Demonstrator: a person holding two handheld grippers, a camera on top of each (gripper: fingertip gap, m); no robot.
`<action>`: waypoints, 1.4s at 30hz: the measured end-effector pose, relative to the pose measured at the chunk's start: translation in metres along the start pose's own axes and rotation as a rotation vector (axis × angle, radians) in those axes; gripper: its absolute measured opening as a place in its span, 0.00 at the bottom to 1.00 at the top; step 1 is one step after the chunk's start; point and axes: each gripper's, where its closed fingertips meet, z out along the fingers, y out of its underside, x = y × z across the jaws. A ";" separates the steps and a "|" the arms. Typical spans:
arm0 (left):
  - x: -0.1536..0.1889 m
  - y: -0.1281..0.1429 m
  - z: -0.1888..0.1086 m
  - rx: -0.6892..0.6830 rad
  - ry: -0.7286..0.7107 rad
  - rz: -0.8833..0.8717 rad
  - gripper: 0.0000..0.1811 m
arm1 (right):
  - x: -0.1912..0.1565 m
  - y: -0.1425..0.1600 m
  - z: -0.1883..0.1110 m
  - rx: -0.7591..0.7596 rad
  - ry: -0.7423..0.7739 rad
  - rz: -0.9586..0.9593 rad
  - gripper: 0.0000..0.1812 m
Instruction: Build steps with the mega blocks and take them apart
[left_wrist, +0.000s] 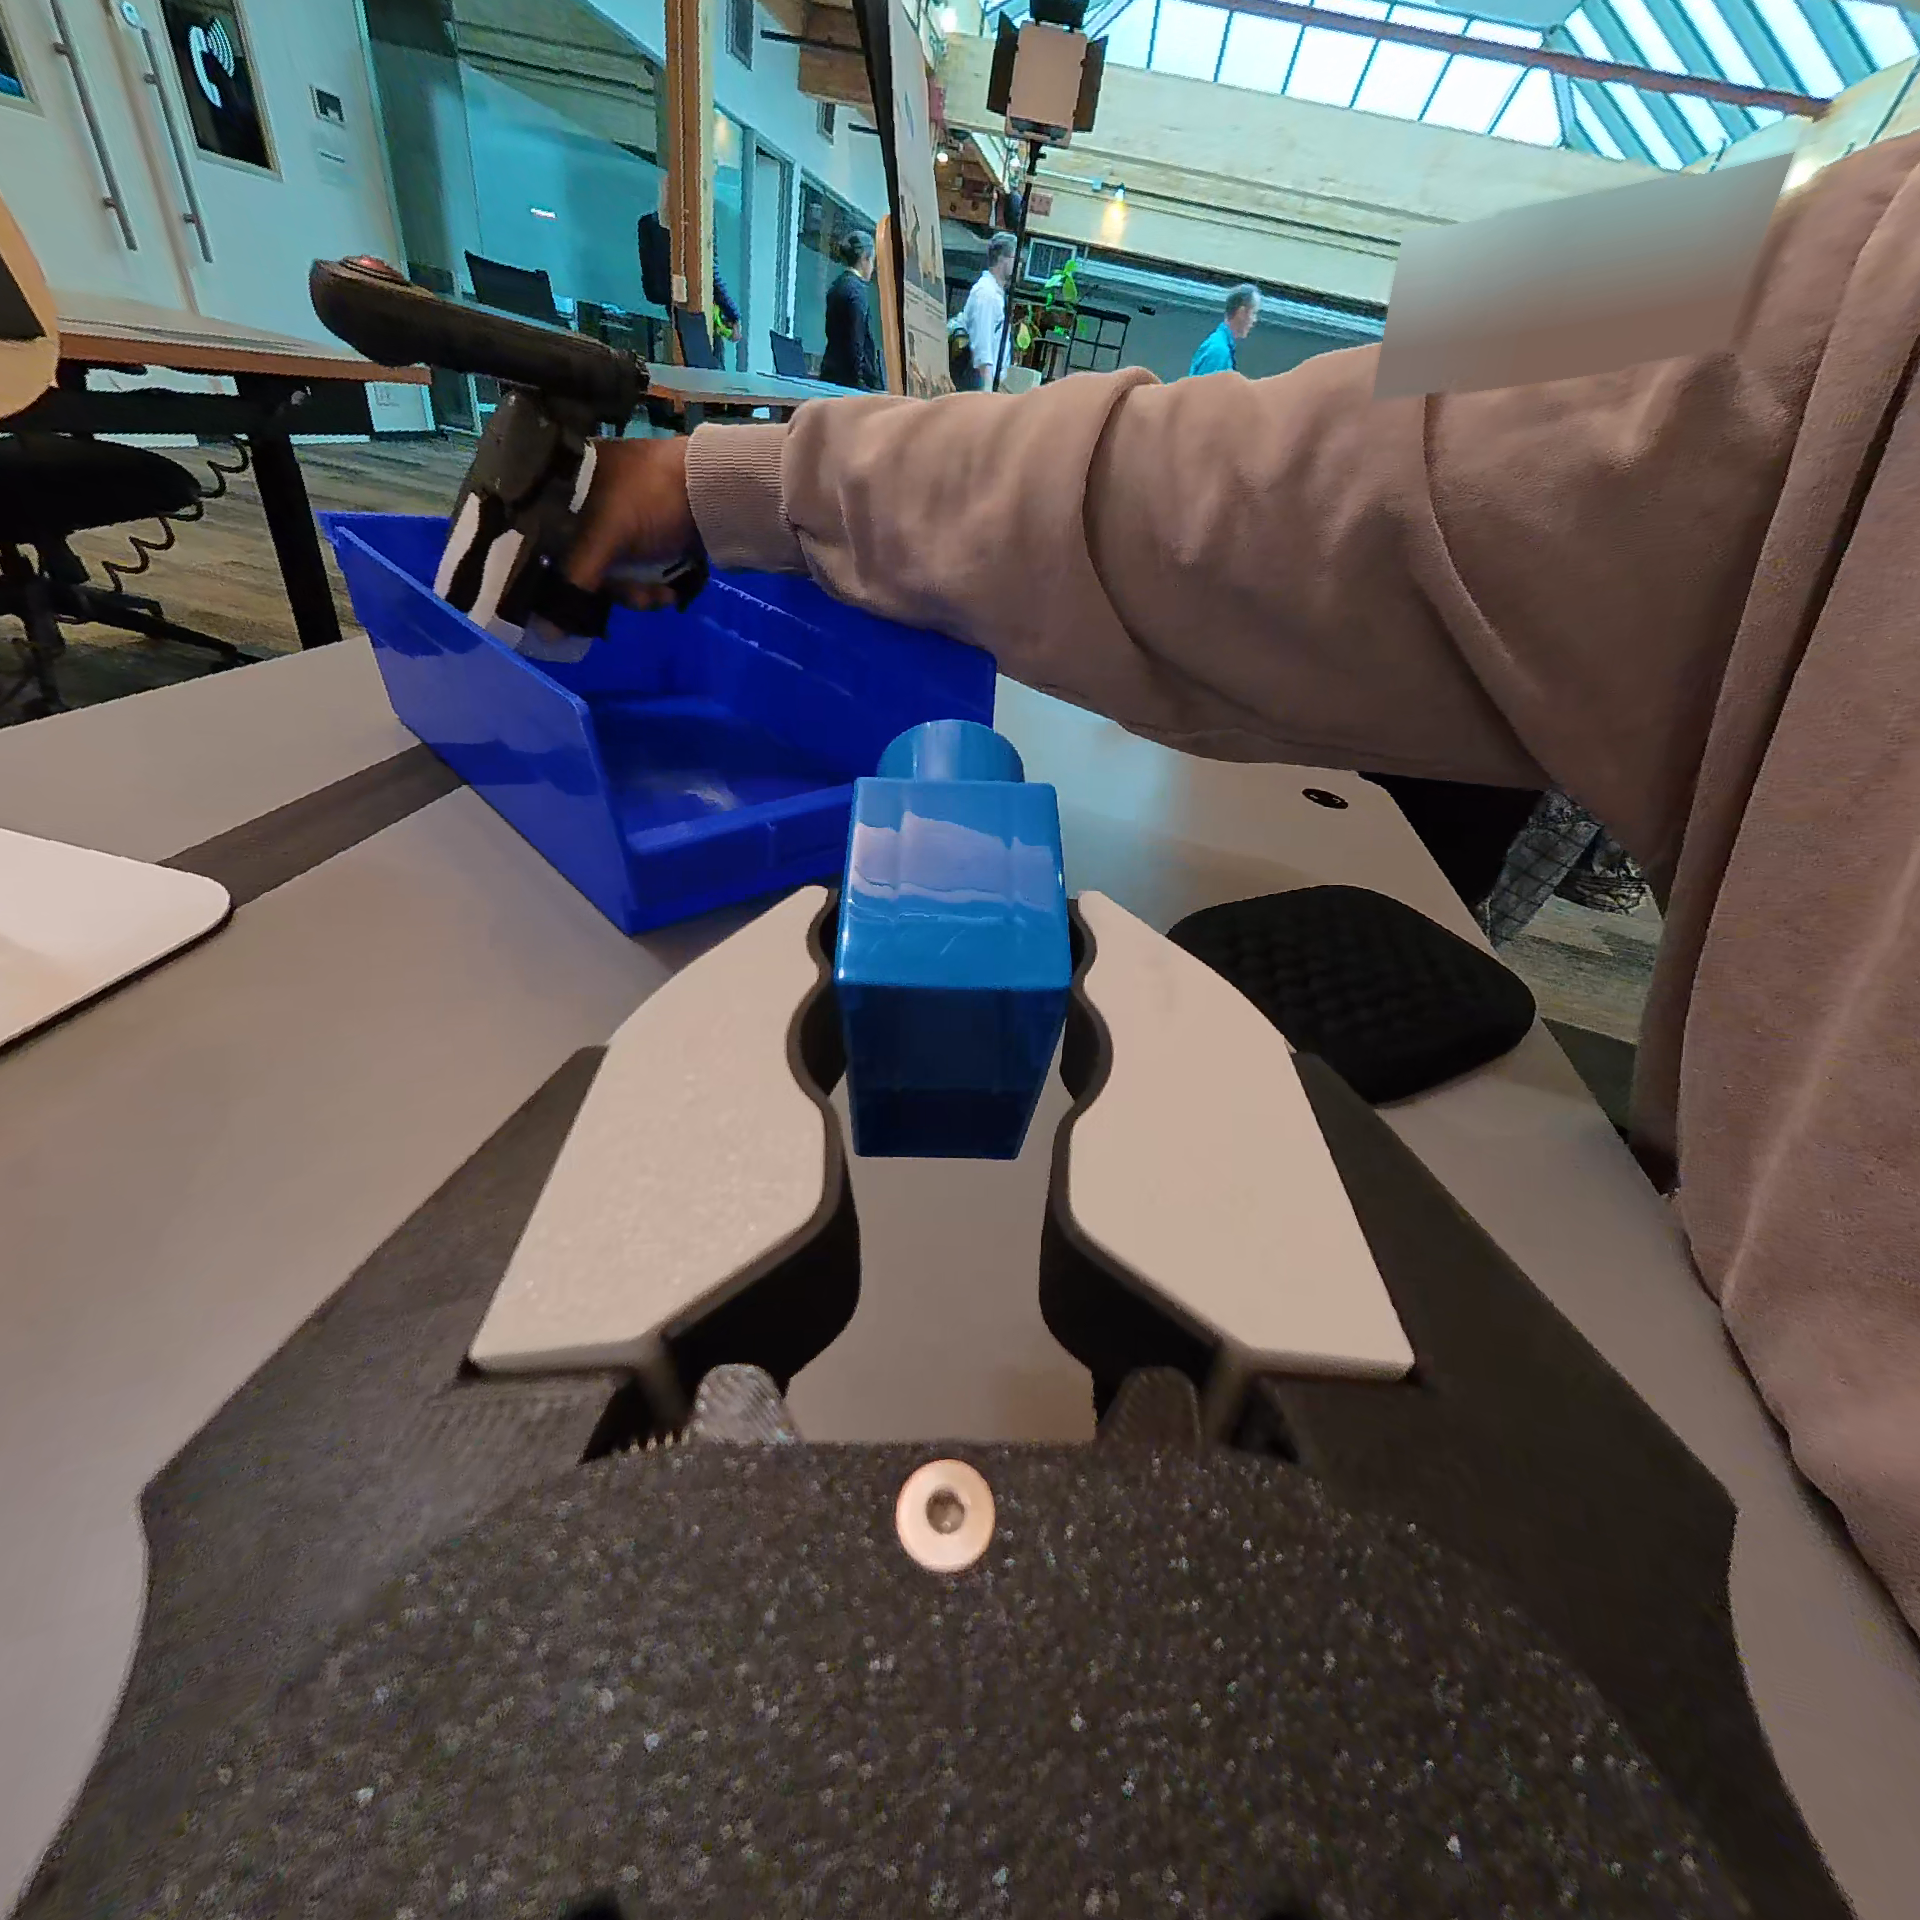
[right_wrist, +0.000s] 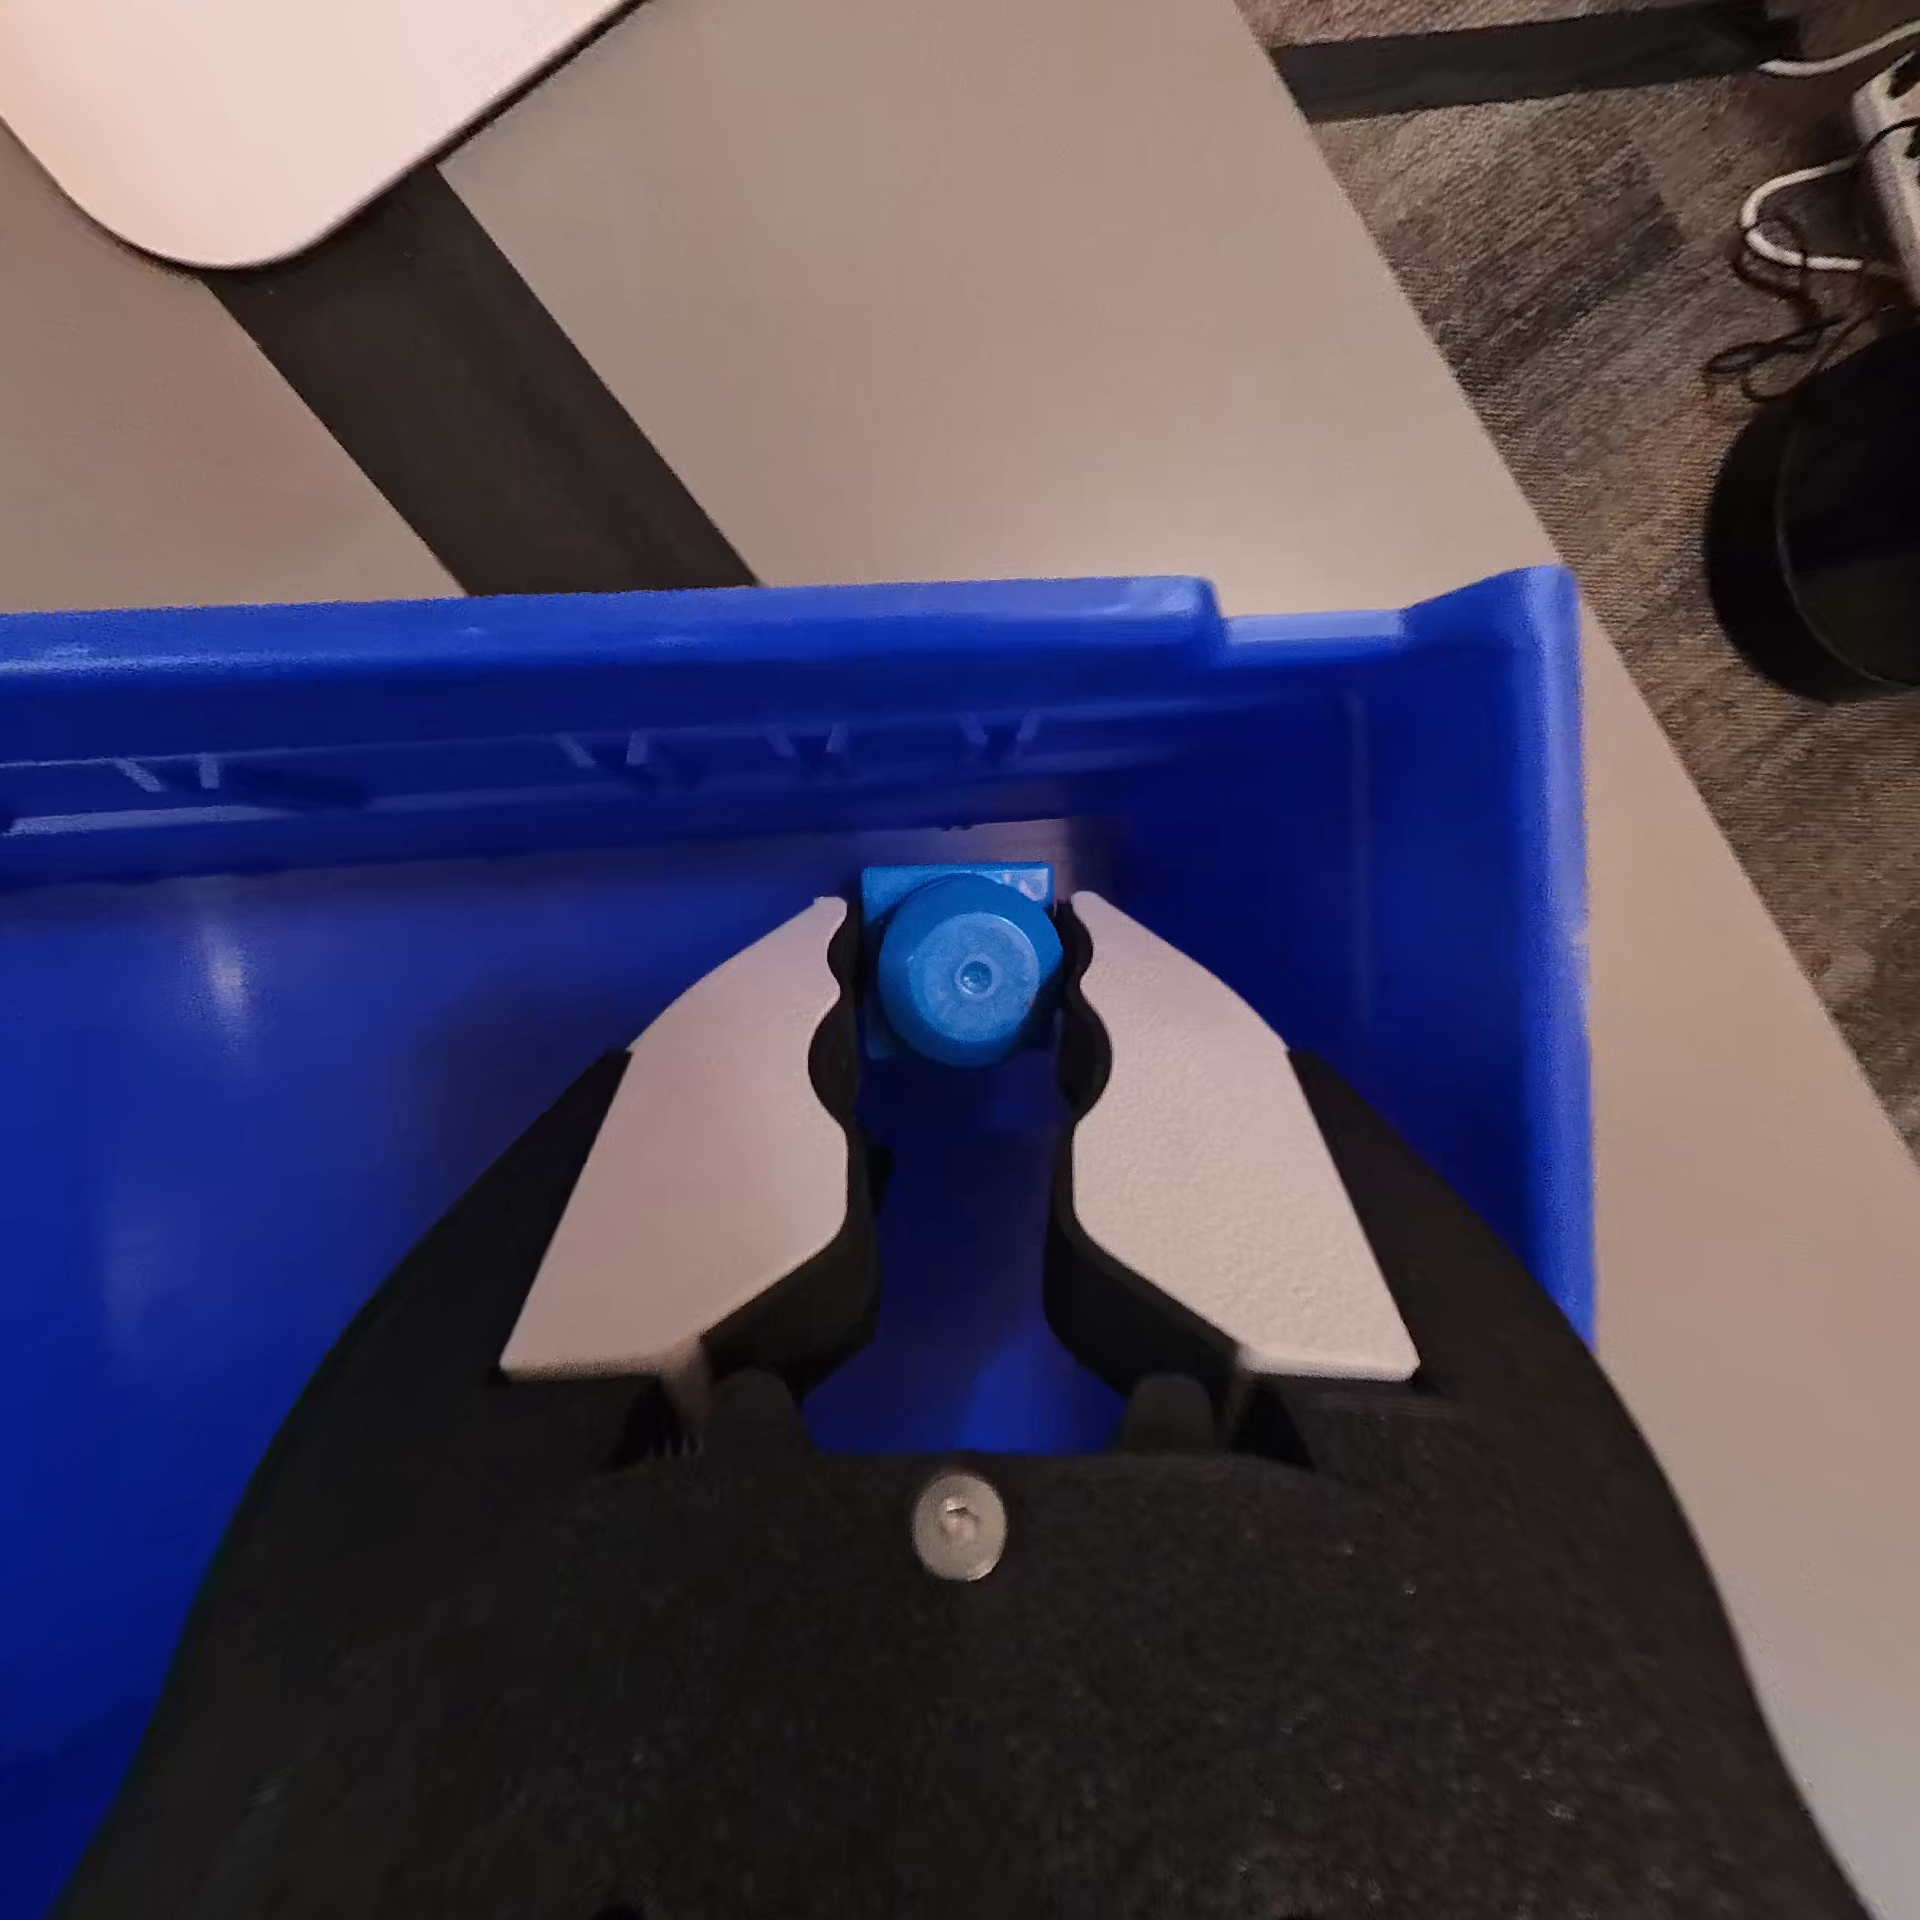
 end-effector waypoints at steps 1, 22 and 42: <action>0.000 0.000 0.000 -0.001 -0.001 -0.001 0.21 | -0.004 0.000 0.000 0.005 -0.021 0.003 0.19; -0.001 0.000 0.001 0.005 -0.013 0.000 0.21 | -0.169 0.000 -0.011 0.005 -0.094 -0.042 0.19; 0.033 0.012 0.020 -0.049 0.091 0.069 0.21 | -0.413 -0.051 -0.136 0.610 -0.567 -0.470 0.16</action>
